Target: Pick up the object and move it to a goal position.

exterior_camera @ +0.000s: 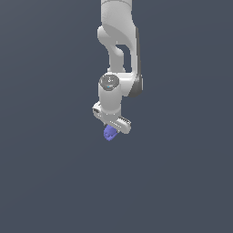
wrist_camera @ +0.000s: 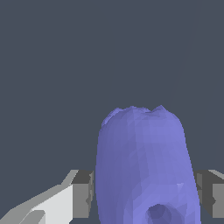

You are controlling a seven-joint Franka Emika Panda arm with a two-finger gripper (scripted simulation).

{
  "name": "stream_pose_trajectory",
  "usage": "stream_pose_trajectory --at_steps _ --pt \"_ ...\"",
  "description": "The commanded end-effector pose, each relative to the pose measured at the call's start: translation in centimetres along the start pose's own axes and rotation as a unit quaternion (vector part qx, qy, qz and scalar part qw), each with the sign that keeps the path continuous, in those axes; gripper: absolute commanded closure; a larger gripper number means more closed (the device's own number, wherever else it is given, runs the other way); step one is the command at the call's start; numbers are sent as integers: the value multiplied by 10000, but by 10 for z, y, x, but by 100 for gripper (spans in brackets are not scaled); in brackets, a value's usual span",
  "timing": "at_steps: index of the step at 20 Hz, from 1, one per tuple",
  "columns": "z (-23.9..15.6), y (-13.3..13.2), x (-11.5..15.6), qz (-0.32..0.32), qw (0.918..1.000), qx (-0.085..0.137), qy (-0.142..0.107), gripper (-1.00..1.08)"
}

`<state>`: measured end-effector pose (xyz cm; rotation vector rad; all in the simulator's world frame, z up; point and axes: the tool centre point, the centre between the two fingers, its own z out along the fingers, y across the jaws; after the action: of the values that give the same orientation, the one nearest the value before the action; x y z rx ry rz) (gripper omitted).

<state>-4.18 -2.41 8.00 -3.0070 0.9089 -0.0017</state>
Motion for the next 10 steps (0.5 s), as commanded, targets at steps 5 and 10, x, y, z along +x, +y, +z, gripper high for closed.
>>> stream_pose_trajectory --at_steps 5,10 --pt "-10 -1 3 -1 10000 1 -1 108" --pt "-33 -2 10 -1 10000 1 -1 108"
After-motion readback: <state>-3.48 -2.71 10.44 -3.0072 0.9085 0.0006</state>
